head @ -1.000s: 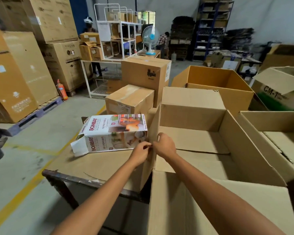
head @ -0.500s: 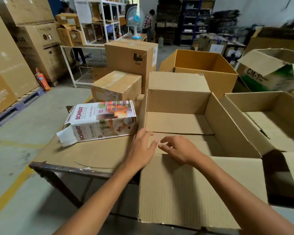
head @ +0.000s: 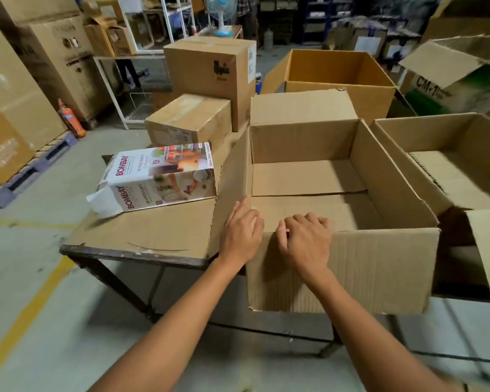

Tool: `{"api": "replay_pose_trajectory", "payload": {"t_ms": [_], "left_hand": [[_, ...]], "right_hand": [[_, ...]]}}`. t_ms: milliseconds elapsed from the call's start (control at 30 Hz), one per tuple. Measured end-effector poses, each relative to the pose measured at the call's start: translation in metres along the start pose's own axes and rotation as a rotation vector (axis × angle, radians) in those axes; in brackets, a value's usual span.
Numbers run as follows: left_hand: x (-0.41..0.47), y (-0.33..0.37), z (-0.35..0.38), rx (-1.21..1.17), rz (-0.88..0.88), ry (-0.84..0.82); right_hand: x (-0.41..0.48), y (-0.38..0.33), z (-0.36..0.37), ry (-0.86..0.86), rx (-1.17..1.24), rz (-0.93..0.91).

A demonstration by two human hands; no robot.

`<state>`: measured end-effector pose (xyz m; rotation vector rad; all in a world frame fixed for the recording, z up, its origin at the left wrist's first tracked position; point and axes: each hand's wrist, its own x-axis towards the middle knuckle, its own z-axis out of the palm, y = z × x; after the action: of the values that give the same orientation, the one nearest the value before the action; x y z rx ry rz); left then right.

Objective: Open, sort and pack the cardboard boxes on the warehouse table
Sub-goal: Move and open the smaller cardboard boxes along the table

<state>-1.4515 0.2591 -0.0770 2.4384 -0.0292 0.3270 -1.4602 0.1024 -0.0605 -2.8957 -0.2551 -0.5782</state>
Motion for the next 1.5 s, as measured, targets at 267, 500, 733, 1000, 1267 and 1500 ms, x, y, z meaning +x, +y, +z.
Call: {"api": "replay_pose_trajectory", "payload": {"t_ms": [267, 500, 733, 1000, 1267, 1500], "left_hand": [[-0.047, -0.030, -0.066, -0.021, 0.087, 0.042], [-0.075, -0.117, -0.141, -0.005, 0.042, 0.242], [-0.095, -0.239, -0.189, -0.055, -0.108, 0.244], [-0.060, -0.318, -0.230, -0.014, -0.114, 0.251], [0.029, -0.337, -0.240, 0.005, -0.109, 0.284], [0.126, -0.348, -0.256, -0.026, -0.043, 0.341]], "right_hand": [[-0.010, -0.049, -0.014, 0.058, 0.459, 0.082], [-0.038, -0.156, -0.005, 0.097, 0.718, -0.033], [-0.050, -0.264, 0.064, -0.057, 0.749, -0.046], [-0.012, -0.338, 0.109, -0.160, 0.705, 0.015], [0.074, -0.352, 0.119, -0.054, 0.663, 0.047], [0.171, -0.353, 0.126, -0.060, 0.597, 0.009]]}}
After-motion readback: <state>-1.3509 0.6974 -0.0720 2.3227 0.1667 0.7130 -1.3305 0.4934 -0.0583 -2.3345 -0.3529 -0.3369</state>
